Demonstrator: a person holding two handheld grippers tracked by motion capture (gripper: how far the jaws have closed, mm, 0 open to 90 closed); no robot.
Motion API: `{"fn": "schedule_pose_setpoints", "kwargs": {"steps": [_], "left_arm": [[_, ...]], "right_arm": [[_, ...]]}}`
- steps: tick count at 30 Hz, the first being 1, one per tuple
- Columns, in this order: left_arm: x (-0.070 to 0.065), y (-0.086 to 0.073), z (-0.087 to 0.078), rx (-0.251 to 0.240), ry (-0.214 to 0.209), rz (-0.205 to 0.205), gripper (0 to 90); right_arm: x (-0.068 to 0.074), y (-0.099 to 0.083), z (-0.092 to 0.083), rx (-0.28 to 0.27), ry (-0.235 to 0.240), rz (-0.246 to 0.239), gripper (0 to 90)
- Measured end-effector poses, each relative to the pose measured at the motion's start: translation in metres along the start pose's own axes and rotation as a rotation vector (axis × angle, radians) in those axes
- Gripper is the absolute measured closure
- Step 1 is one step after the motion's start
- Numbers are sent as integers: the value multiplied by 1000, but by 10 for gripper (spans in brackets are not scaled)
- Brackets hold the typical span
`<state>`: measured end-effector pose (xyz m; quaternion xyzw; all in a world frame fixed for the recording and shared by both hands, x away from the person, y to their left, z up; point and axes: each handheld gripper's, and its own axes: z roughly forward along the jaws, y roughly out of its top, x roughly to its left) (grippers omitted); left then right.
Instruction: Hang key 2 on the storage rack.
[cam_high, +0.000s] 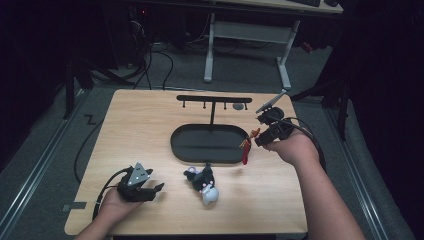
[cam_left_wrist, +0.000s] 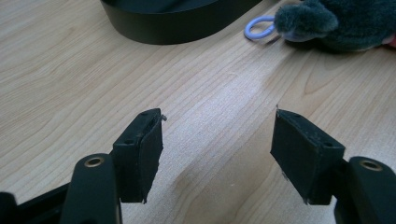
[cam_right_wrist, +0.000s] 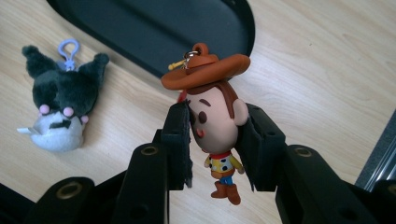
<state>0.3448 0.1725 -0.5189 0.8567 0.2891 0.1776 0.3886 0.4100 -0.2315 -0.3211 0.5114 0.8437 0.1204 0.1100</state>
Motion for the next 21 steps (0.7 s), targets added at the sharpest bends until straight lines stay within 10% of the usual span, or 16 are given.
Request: {"fn": "schedule_pose_setpoints", "kwargs": {"steps": [21], "left_arm": [[1, -1, -1, 4, -3, -2, 343]], "right_arm": [[-18, 36, -3, -29, -43, 54, 657]]}}
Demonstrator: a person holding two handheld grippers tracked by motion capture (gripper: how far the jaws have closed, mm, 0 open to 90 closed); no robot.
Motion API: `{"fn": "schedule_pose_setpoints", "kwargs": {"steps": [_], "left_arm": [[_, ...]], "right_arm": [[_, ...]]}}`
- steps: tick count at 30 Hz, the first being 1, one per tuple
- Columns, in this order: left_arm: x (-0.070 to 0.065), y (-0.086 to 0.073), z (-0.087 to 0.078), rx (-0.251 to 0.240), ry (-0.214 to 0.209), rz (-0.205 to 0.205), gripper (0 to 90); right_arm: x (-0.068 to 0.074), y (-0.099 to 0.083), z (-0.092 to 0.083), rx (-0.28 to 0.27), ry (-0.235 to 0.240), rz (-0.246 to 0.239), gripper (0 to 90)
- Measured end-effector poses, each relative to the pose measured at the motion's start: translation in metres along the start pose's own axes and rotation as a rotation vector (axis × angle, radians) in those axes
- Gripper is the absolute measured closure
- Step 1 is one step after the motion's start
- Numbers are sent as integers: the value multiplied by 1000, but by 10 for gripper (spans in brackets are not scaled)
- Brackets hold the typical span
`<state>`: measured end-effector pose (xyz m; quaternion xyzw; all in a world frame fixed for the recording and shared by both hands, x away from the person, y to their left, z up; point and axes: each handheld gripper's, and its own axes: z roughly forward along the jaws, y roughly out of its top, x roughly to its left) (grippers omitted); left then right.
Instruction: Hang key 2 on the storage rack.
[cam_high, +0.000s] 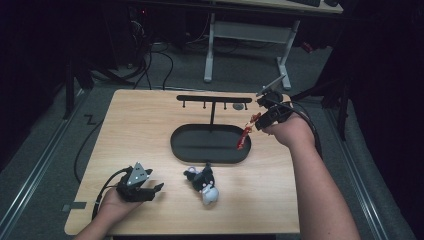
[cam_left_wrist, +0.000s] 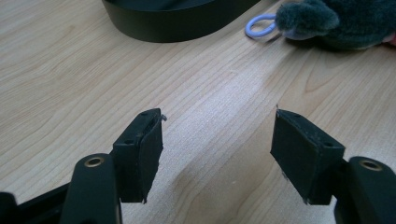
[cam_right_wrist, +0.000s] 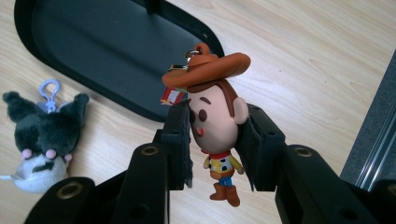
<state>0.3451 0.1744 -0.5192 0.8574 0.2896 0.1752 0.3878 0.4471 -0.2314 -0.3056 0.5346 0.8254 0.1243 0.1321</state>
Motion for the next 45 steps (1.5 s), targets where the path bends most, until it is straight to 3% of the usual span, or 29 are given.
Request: {"fn": "schedule_pose_setpoints", "kwargs": {"steps": [18, 37, 45], "left_arm": [[1, -1, 0, 6, -4, -5, 343], [2, -1, -1, 2, -8, -8, 343], [3, -2, -1, 5, -10, -10, 344]], "right_arm": [[-9, 24, 5, -12, -26, 26, 658], [-5, 51, 0, -50, -50, 26, 659], [-13, 44, 10, -42, -58, 67, 659]]}}
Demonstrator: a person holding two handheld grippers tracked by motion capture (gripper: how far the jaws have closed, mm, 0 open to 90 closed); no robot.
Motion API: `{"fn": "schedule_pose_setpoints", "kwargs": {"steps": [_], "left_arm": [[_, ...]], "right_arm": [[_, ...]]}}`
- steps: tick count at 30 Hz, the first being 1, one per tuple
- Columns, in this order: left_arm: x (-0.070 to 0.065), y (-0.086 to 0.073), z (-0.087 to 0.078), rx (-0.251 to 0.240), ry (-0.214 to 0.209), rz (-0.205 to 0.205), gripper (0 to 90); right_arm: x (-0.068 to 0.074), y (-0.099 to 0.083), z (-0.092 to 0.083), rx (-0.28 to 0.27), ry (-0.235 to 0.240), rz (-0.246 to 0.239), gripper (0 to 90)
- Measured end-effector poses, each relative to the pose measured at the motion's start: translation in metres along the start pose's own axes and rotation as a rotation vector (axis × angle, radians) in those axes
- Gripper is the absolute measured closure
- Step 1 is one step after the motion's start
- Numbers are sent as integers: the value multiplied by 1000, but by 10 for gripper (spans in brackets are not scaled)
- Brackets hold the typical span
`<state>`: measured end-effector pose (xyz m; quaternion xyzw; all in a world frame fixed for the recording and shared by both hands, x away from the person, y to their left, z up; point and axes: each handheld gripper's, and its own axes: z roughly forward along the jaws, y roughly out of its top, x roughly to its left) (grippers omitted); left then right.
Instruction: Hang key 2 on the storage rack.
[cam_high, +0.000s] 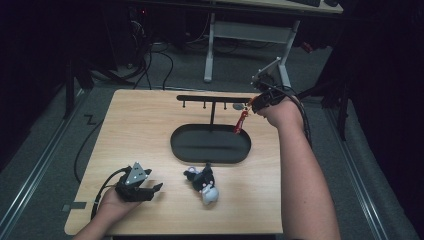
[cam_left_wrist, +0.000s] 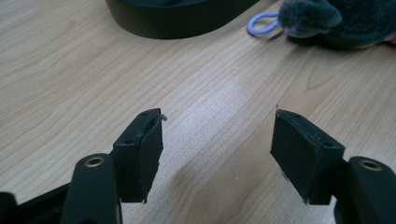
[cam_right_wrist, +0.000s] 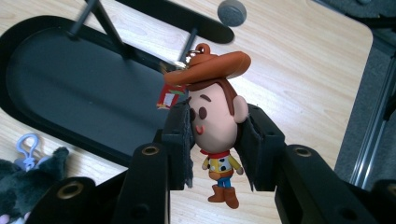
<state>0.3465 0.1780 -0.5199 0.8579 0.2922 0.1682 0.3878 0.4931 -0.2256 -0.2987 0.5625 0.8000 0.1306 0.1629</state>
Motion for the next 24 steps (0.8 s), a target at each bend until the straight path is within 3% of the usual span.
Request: {"fn": "schedule_pose_setpoints", "kwargs": {"steps": [4, 10, 24], "left_arm": [[-1, 0, 1, 1, -1, 3, 344], [-2, 0, 2, 3, 0, 3, 344], [-2, 0, 2, 10, 1, 6, 344]], "right_arm": [[-7, -8, 7, 7, 4, 25, 659], [-9, -20, 23, 30, 18, 25, 659], [-3, -33, 65, 49, 61, 40, 654]]}}
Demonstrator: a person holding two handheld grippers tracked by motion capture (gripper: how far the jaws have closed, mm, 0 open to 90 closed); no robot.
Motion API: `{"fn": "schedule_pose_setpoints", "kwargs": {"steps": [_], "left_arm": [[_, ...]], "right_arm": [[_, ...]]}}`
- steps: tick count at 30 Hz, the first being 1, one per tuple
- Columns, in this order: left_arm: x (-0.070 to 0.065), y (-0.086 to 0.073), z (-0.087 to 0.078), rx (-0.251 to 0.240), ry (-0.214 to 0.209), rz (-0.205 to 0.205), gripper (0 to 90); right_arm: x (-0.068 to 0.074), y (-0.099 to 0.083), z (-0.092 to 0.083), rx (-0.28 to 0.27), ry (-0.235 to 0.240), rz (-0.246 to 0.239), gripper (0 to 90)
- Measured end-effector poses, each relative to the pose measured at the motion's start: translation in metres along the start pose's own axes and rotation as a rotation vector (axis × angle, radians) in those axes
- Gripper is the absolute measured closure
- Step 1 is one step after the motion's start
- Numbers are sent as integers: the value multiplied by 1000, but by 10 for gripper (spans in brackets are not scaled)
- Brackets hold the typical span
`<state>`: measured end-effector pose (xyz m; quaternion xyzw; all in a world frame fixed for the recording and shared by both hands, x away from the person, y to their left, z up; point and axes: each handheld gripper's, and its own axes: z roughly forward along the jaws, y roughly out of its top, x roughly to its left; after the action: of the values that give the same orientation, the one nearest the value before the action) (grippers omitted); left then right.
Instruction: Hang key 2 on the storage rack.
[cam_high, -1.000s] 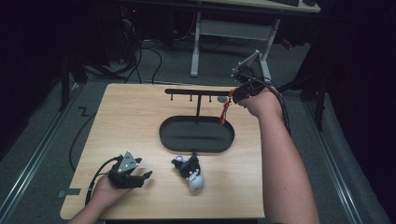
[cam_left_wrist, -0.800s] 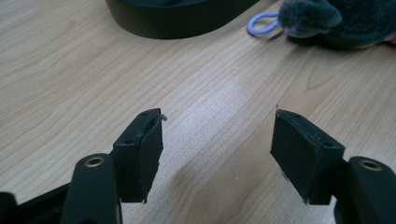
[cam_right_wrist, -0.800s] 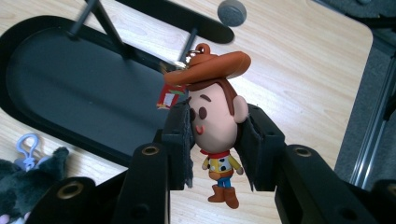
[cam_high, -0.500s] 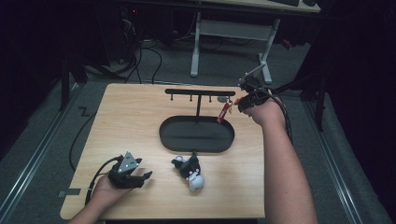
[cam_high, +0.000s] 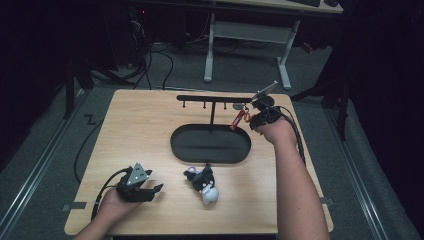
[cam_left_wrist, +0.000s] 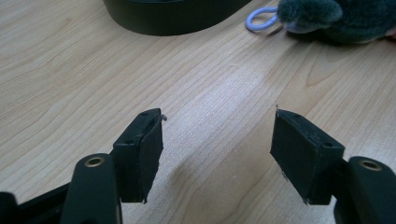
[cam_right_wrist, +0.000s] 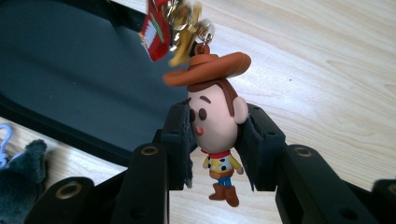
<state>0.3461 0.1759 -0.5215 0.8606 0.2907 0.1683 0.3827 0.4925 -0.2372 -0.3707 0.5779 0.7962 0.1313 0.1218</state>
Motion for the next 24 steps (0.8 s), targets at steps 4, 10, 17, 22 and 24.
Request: {"fn": "schedule_pose_setpoints", "kwargs": {"steps": [4, 10, 17, 22, 24], "left_arm": [[0, 0, 0, 1, 0, 0, 344], [1, 0, 0, 3, -2, -4, 345], [0, 0, 0, -2, 1, -1, 345], [0, 0, 1, -1, -1, -1, 345], [0, 1, 1, -1, -2, 1, 345]], "right_arm": [[1, -2, 10, -4, 2, 9, 651], [-1, -4, 15, -7, 6, 28, 556], [-2, -11, 13, -17, 17, 36, 510], [-2, -20, 11, -15, 22, 30, 499], [0, -25, 10, -18, 26, 33, 496]]}}
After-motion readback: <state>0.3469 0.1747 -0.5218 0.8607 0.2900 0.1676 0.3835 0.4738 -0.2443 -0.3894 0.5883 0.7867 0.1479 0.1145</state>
